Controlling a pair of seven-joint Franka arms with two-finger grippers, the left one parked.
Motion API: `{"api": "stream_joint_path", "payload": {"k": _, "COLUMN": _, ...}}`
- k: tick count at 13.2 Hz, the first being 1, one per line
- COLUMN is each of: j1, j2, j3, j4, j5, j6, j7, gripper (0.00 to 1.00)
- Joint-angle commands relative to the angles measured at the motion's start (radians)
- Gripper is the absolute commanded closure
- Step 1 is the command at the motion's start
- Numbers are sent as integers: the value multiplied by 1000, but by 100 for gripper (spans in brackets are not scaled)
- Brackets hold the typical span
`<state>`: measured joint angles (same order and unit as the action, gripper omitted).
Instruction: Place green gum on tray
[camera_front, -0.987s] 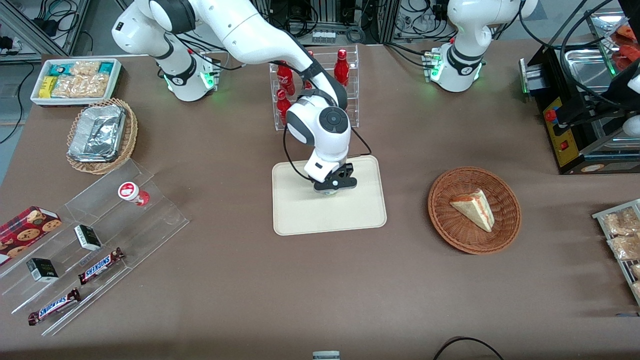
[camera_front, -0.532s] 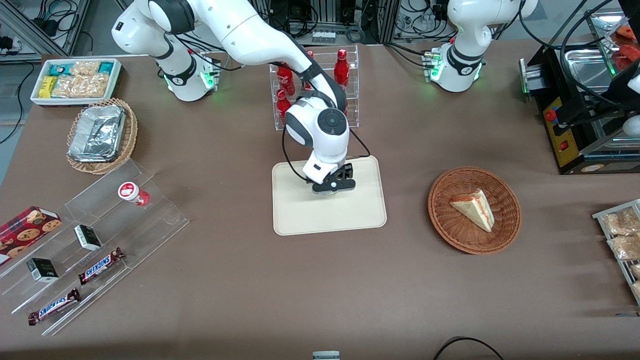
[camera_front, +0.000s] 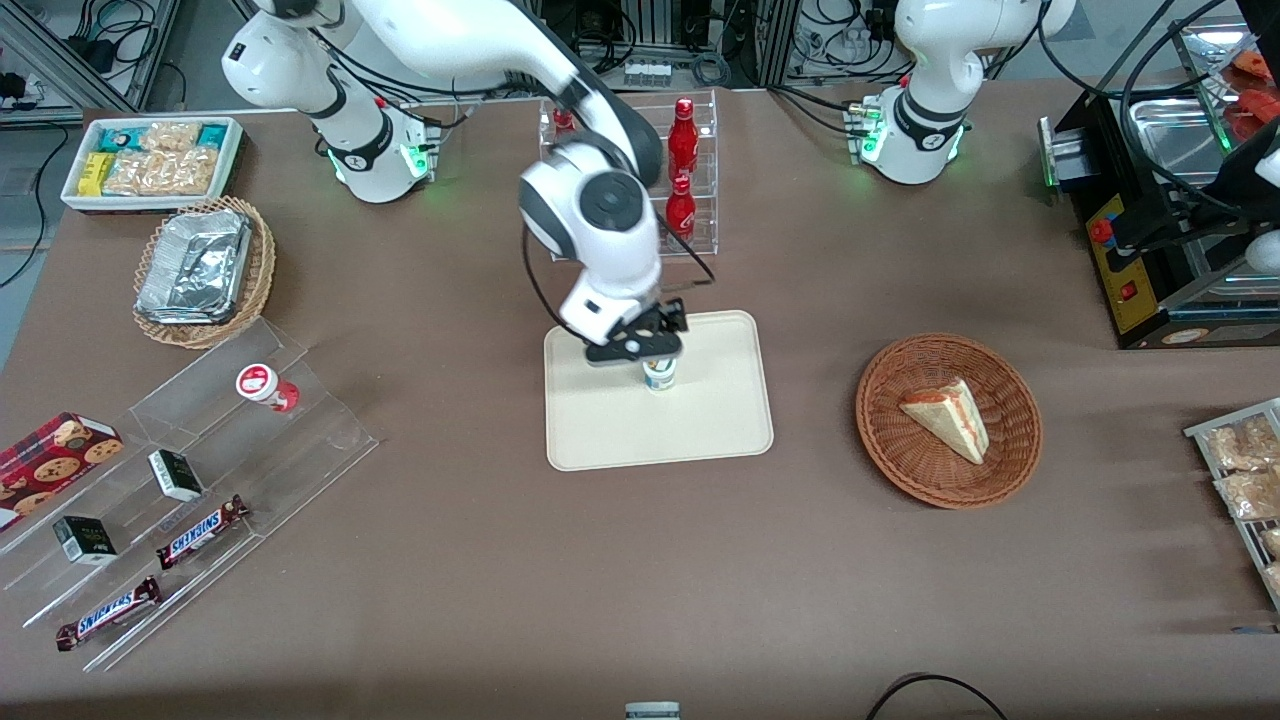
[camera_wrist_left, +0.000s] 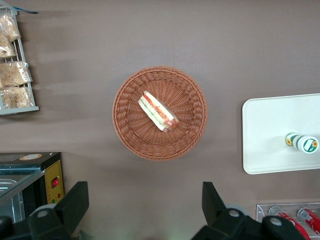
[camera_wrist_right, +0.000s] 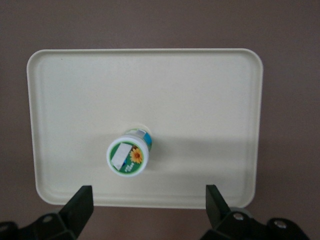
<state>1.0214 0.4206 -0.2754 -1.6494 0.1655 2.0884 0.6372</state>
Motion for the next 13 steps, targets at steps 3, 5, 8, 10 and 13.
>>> {"api": "stream_joint_path", "payload": {"k": 3, "j1": -145, "j2": -282, "j3": 7, "j4": -86, "j5": 28, "j6": -249, "j7": -173, "gripper": 0}}
{"api": "stream_joint_path", "payload": {"k": 5, "j1": -226, "j2": -356, "j3": 1, "j4": -73, "j5": 26, "j6": -362, "j7": -256, "gripper": 0}}
{"api": "stream_joint_path", "payload": {"k": 8, "j1": -340, "j2": -430, "j3": 2, "j4": -43, "j5": -1, "j6": -487, "j7": -362, "gripper": 0}}
{"api": "stream_joint_path", "payload": {"k": 10, "j1": -424, "j2": -450, "j3": 7, "j4": -12, "j5": -32, "j6": -559, "j7": -390, "gripper": 0}}
{"api": "stream_joint_path", "payload": {"k": 13, "j1": -573, "j2": -454, "j3": 19, "j4": 26, "j5": -90, "j6": -620, "j7": -542, "gripper": 0}}
